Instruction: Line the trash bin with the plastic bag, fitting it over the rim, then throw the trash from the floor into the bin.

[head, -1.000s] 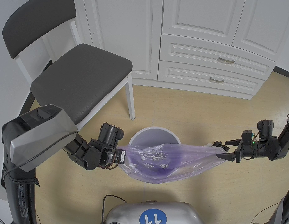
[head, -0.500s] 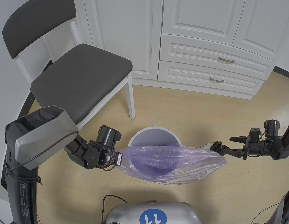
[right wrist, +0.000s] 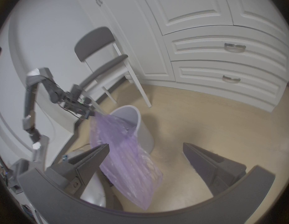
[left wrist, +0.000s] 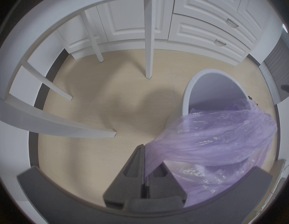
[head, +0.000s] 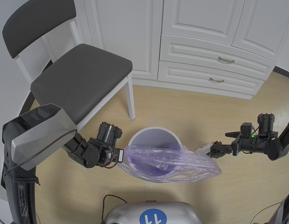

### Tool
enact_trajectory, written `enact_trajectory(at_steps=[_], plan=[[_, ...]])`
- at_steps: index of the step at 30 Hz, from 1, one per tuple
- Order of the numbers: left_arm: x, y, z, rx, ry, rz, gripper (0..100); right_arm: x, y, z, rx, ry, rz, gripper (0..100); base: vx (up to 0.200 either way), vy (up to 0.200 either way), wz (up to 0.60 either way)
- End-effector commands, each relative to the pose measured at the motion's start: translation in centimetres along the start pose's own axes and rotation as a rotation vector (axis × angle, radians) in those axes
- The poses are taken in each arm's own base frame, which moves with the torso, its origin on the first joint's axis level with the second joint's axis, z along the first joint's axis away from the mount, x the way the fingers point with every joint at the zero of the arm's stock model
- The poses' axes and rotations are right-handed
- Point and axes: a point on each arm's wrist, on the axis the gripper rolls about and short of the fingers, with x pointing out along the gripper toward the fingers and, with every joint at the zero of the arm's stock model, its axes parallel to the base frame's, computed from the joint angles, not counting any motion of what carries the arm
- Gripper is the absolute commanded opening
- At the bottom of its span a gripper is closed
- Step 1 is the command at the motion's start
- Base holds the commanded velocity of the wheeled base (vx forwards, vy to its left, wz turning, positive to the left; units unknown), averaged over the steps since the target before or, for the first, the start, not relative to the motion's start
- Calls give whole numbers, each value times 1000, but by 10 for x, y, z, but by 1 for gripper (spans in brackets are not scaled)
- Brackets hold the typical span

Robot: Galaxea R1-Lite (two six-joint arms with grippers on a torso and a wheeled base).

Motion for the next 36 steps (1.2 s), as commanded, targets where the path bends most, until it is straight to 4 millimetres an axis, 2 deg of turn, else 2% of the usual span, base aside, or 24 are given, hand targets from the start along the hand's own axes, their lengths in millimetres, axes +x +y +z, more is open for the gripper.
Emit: enact_trajectory(at_steps=[1,5,9,12,15,16,20,22,29,36], plan=[[-14,-9,11,-32,-53,-29,0,47,113,67,-280,-26,-176,100,0,0,0],[-17,-9,14,-40,-70,-35,0,58,140,69,-489,64,-133,100,0,0,0],[-22,-8,20,-59,-120,-46,0,70,169,61,-553,133,-135,100,0,0,0],[-20,-8,21,-73,-146,-50,0,75,183,57,-605,143,-110,100,0,0,0],[-19,-7,18,-83,-139,-50,0,81,188,55,-658,144,-93,100,0,0,0],[-20,-6,16,-78,-127,-58,100,83,189,53,-682,151,-89,100,0,0,0],[-23,-4,12,-67,-103,-92,100,87,192,47,-733,175,-76,100,0,0,0],[-36,5,12,-46,-85,-155,100,93,192,39,-809,211,-61,100,0,0,0],[-76,33,6,63,-75,-352,100,116,194,23,-840,274,-86,100,0,0,0],[-91,35,10,69,-114,-367,100,135,193,13,-845,304,-95,100,0,0,0]])
